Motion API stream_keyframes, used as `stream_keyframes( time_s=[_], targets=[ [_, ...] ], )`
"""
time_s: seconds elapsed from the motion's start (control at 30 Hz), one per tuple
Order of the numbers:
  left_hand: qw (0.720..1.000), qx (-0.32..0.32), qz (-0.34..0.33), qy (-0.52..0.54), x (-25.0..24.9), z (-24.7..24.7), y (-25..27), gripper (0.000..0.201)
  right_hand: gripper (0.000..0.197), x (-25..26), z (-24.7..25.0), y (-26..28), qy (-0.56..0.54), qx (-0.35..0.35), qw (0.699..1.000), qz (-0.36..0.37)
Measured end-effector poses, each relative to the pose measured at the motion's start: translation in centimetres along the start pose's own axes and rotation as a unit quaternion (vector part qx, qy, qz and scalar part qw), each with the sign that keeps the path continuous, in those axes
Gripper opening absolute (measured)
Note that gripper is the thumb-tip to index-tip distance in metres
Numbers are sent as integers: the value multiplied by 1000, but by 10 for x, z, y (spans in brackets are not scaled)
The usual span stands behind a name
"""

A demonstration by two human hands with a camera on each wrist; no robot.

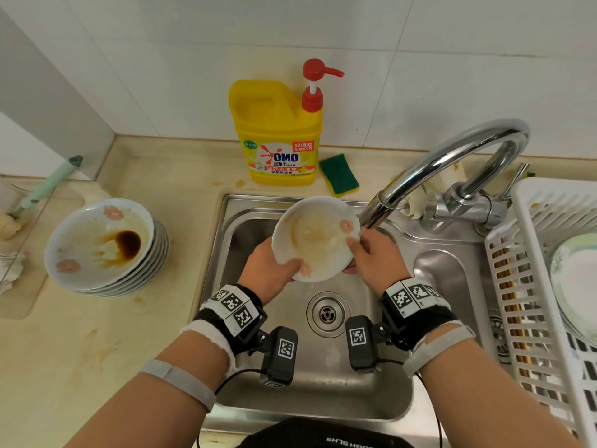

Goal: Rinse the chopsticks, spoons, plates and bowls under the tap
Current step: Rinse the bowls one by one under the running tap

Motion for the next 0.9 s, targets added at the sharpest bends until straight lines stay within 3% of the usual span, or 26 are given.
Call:
stream_keyframes(
  time_s=[0.13, 0.2, 0.3, 0.43, 0.6, 0.73, 0.9],
  targets=[
    [1000, -4, -8, -12, -1, 1, 0, 45, 21, -5, -4, 4, -15, 35, 999, -10],
    [1000, -1, -6, -20, -1, 0, 0, 44, 10, -2, -3, 6, -25, 24, 999, -9],
    [1000, 7, -7, -27, -1, -1, 2, 47, 33, 2, 1, 8, -24, -5, 1000, -9],
    [1000, -6, -10, -27, 1, -1, 1, 37, 38, 5, 1, 9, -21, 7, 1000, 2],
    [998, -1, 38, 54, 7, -2, 1, 31, 25, 1, -2, 10, -66, 19, 997, -16],
    [985, 45, 96, 135, 15, -16, 7, 30, 20, -11, -18, 16, -131, 59, 988, -60],
    [984, 34, 96, 149, 18, -12, 7, 31, 19, -14, -20, 17, -122, 62, 988, -72]
  ],
)
Point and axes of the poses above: each hand's wrist, its own y-axis away from the middle knuckle, its own z-axis out of the back of the hand, x = y × z, the point moved 7 cm from there along -y, towards the middle knuckle, and after that the axes turned 10 degrees about -y, right-handed, at the moved point
